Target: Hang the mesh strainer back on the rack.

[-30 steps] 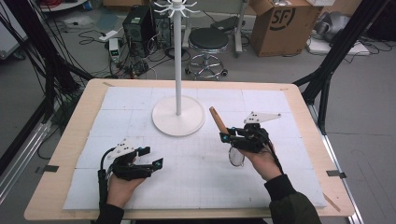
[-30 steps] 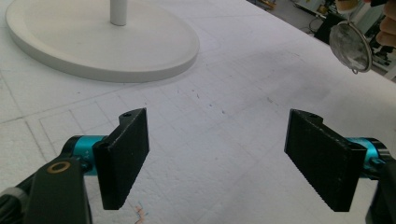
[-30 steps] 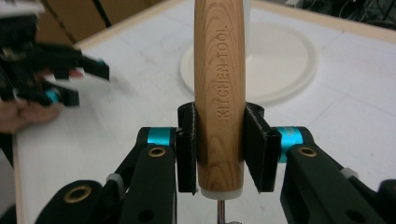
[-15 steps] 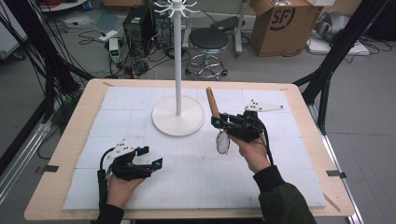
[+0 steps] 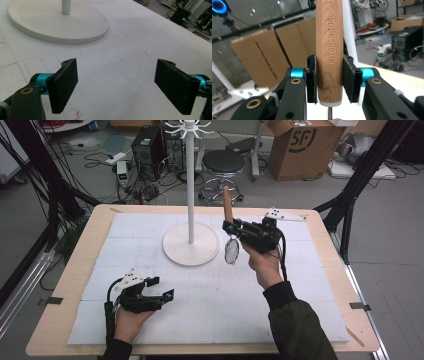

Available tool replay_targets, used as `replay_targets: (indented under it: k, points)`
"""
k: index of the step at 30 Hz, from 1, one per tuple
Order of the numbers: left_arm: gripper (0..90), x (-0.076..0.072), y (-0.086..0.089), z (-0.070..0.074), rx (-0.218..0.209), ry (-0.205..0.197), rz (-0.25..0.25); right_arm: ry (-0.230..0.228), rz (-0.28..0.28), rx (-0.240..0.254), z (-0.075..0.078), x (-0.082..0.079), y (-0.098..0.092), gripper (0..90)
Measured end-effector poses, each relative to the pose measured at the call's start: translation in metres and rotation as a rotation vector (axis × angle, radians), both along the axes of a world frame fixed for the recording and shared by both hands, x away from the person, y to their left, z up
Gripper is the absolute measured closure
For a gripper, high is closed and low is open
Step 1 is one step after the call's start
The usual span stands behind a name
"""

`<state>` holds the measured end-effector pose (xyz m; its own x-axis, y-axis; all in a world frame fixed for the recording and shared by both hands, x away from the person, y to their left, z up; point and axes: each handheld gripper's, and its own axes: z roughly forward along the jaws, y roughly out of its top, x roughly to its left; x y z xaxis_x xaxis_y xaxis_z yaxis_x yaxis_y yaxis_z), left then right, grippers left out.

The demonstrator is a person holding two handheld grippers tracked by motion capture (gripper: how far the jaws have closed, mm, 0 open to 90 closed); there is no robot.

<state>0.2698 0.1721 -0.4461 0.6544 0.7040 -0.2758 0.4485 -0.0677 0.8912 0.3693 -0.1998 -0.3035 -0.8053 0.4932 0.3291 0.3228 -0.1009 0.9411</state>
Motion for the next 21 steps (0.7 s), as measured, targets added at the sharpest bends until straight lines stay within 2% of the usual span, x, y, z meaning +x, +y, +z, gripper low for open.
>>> replay_targets:
  k: [6,11,15,21]
  points:
    - [19.6,-0.001,-0.001,0.001,0.009,-0.010,0.001,-0.025,-0.007,-0.006,0.016,0.012,0.008,68.3]
    - [19.5,0.000,-0.001,0.001,0.006,-0.008,0.008,-0.042,0.007,0.035,0.027,0.019,0.017,68.3]
    - [19.6,-0.001,-0.003,0.001,0.050,-0.017,0.006,-0.052,0.014,0.052,0.034,0.022,0.024,68.3]
    - [19.5,-0.001,-0.004,0.000,0.055,-0.016,0.004,-0.065,0.015,0.071,0.047,0.028,0.032,68.3]
